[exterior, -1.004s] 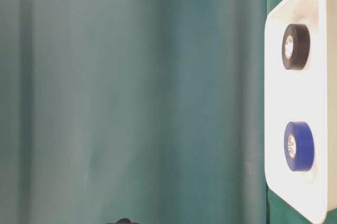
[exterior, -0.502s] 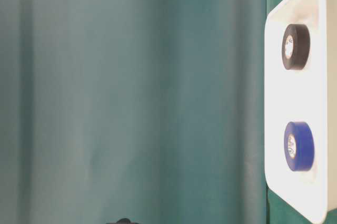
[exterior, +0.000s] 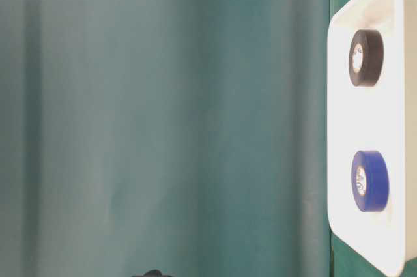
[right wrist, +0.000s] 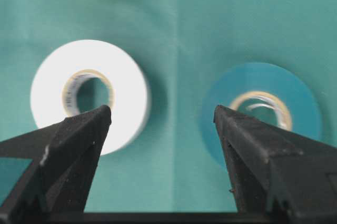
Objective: Put the tape alternately from left to right into the white case.
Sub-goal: 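Move the right gripper over the white tape roll and grasp it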
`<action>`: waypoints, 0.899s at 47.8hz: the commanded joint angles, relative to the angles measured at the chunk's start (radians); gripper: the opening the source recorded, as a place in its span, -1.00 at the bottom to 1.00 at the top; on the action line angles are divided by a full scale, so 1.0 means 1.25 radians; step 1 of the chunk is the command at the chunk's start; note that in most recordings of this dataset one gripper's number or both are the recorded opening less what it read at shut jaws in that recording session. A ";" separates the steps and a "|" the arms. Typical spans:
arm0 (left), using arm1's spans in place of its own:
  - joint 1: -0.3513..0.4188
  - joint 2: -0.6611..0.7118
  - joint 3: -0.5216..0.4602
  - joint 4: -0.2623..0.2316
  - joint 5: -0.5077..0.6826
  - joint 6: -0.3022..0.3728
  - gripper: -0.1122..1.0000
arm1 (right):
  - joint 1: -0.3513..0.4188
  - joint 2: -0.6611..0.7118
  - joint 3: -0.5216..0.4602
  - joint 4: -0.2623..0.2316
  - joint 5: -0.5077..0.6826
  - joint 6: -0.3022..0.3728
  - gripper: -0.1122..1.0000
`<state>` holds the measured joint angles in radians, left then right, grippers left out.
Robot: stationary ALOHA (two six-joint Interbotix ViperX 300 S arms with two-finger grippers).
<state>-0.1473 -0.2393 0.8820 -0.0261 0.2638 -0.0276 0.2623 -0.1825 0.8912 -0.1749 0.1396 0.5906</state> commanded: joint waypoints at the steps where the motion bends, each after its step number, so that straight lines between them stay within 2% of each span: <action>1: -0.002 -0.009 -0.013 -0.002 -0.006 0.000 0.59 | 0.013 0.001 -0.025 0.002 -0.002 0.001 0.70; 43: -0.002 -0.009 -0.013 -0.002 -0.006 0.000 0.59 | 0.022 0.115 -0.081 0.001 -0.002 0.001 0.70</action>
<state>-0.1473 -0.2393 0.8820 -0.0261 0.2623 -0.0276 0.2838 -0.0399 0.8145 -0.1749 0.1411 0.5921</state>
